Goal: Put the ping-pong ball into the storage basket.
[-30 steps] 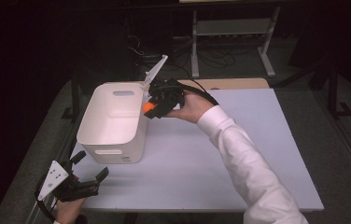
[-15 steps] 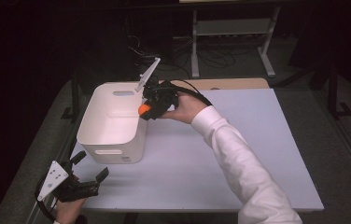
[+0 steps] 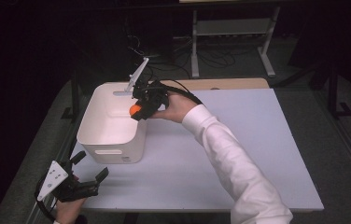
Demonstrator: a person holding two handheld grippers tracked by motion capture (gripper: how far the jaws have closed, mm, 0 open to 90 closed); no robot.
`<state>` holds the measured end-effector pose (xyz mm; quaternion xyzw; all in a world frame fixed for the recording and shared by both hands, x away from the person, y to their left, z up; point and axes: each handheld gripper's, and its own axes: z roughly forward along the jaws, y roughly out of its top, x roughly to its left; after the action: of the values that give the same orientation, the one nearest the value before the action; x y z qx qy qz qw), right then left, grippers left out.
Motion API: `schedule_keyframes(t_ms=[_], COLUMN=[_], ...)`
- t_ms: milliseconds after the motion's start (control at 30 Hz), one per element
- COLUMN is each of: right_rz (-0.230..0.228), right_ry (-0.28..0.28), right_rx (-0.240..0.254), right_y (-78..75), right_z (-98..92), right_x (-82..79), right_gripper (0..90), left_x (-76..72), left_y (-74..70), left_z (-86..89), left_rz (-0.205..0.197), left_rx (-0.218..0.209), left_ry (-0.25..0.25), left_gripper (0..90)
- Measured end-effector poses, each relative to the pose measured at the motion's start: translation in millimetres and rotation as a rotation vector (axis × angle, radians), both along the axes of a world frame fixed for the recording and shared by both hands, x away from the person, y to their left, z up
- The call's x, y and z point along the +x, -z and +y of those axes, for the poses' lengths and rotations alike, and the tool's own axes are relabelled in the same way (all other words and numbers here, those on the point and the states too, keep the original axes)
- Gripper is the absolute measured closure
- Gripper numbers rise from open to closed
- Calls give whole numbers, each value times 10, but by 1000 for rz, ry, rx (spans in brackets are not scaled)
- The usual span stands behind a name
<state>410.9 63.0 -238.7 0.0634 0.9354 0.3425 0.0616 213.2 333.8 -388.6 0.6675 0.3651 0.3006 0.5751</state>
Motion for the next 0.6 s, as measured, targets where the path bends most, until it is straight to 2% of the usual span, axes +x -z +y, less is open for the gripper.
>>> schedule_keyframes(t_ms=[600], right_rz=[13], right_ry=[-40], right_rx=[-7], right_y=[91], right_z=[284], right_x=[51], right_gripper=[496], left_x=[-4], left_y=[-4], left_z=[11], left_rz=[1], left_rx=[-4], left_ry=[-1], left_gripper=[0])
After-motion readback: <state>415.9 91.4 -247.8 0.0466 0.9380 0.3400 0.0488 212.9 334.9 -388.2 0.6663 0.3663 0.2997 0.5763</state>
